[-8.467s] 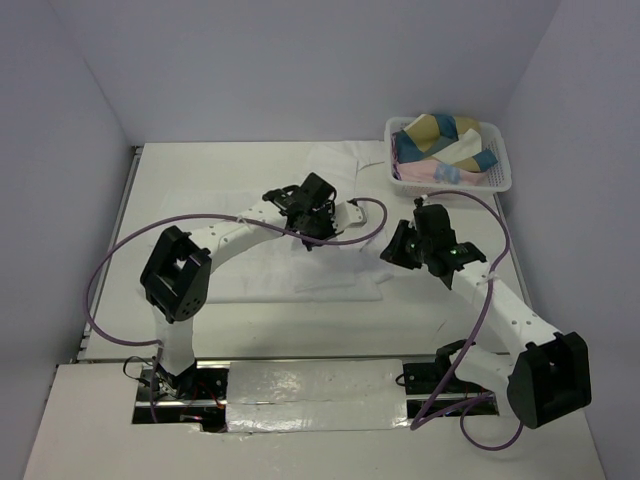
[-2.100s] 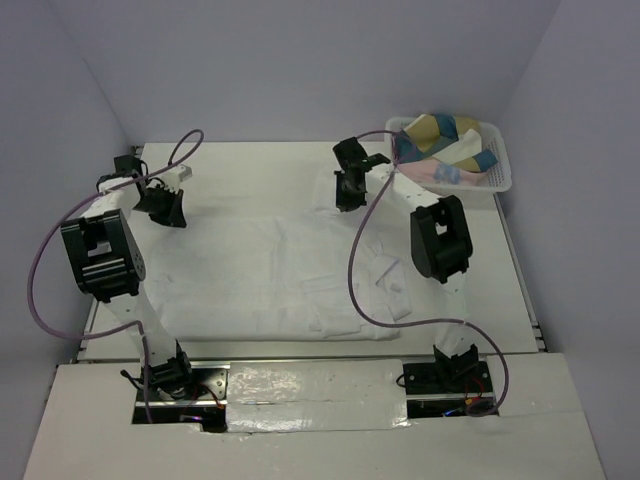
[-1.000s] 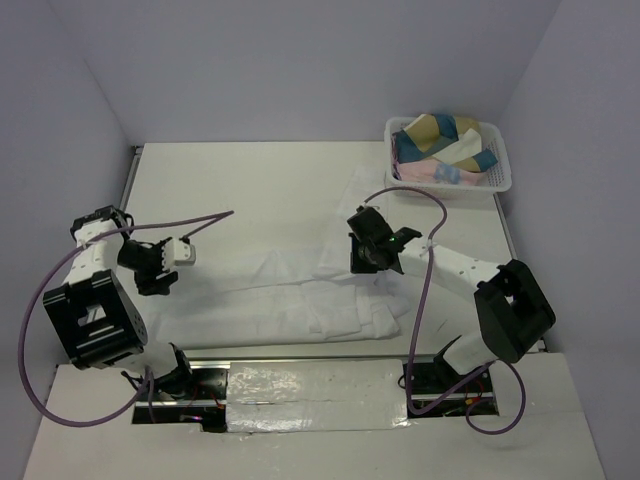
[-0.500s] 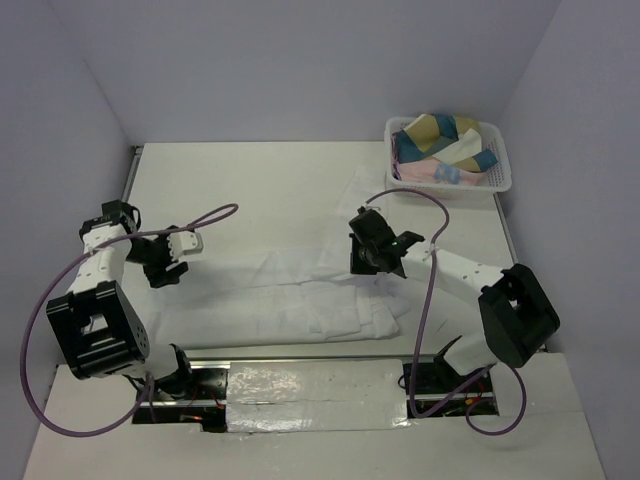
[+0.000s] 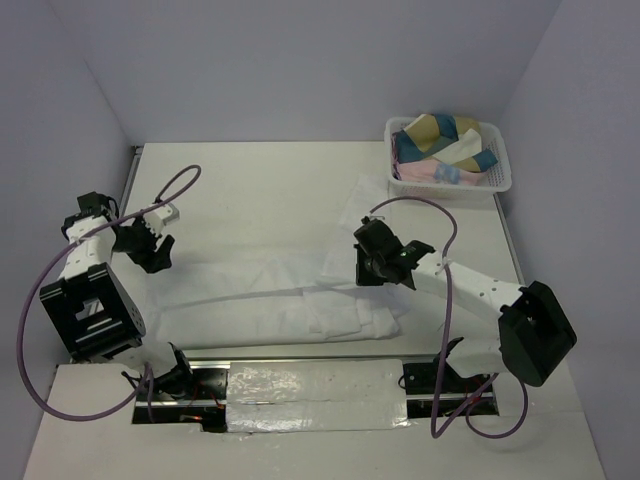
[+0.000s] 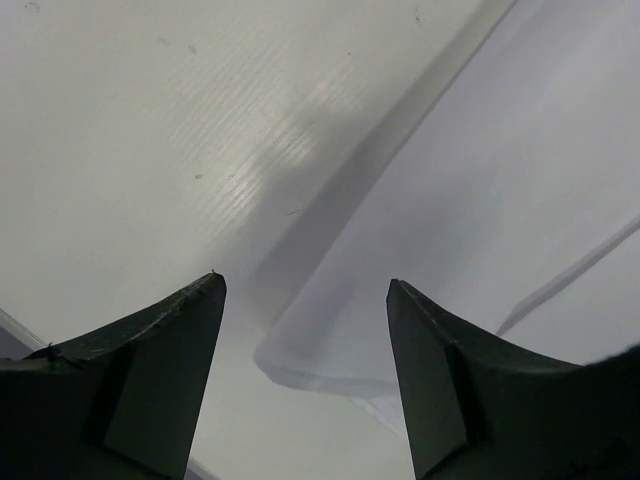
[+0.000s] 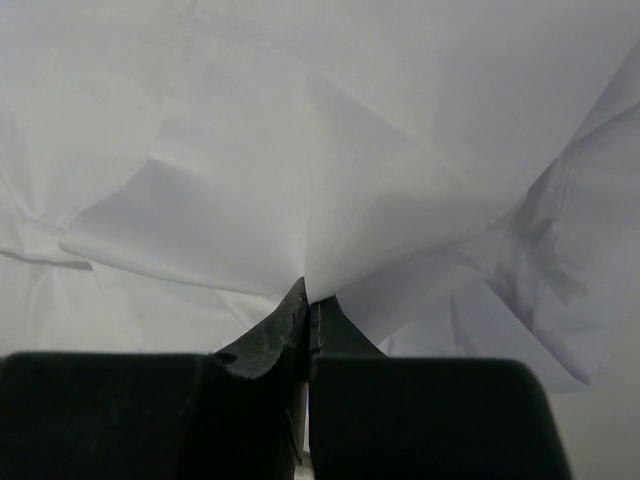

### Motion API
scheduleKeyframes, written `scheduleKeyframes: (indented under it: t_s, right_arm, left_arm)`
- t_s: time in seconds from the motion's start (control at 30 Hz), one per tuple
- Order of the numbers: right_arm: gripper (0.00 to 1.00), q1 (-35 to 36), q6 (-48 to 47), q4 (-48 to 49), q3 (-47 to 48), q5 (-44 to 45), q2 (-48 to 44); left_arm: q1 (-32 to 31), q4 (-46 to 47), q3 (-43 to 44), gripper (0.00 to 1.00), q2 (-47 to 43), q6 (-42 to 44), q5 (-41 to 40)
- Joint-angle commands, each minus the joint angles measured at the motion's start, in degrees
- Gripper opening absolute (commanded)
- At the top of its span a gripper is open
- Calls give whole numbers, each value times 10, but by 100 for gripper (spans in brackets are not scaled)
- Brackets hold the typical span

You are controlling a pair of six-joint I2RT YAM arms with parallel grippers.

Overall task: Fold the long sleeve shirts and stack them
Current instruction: Fold the shirt

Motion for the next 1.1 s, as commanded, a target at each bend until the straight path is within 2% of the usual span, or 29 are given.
scheduleKeyframes:
  t_s: [0.0,0.07,0.1,0.13,0.2,0.23,0.3,0.47,0.63,0.73,0.83,0.93,0.97,1.07]
  right_arm:
    - [2,7,2,-15,-14,-7,-13]
    - [17,7,0,-23,-15,-5,-1]
    - [38,4,1,-28,-15,-1,2]
    - [51,5,7,-36,-15,2,6]
    - [66,2,10,-38,-21,0,5]
    - [77,-1,14,-36,-23,-7,1]
    - [85,-7,23,-31,-32,-12,-29]
    - [89,-49,34,-24,-43,-44,-100]
    - [88,-120,23,5,-81,-95,-111]
    - [86,-163,34,38,-137,-128,-111]
    - [83,-186,44,61,-166,-130,-108]
    - [77,-198,59,78,-183,-132,-97]
    - [76,-202,61,84,-186,-135,-93]
    - [72,-221,61,94,-189,-153,-97]
  left_arm:
    - [1,18,-5,79,0,-45,12]
    - [1,29,-17,79,0,-58,1]
    - [1,36,-17,80,1,-63,-4]
    - [1,38,-15,80,4,-72,-13]
    - [6,37,-13,82,5,-77,-16]
    - [11,38,-11,97,5,-87,-14]
    - [19,39,-13,99,7,-97,-15]
    - [21,85,-42,99,18,-131,-57]
    - [19,137,-52,99,64,-158,-70]
    - [0,150,-55,99,90,-156,-72]
    - [-13,177,-64,93,98,-160,-72]
    - [-23,180,-46,76,115,-175,-54]
    - [-26,177,-39,61,120,-179,-49]
    - [-29,190,-12,37,134,-199,-42]
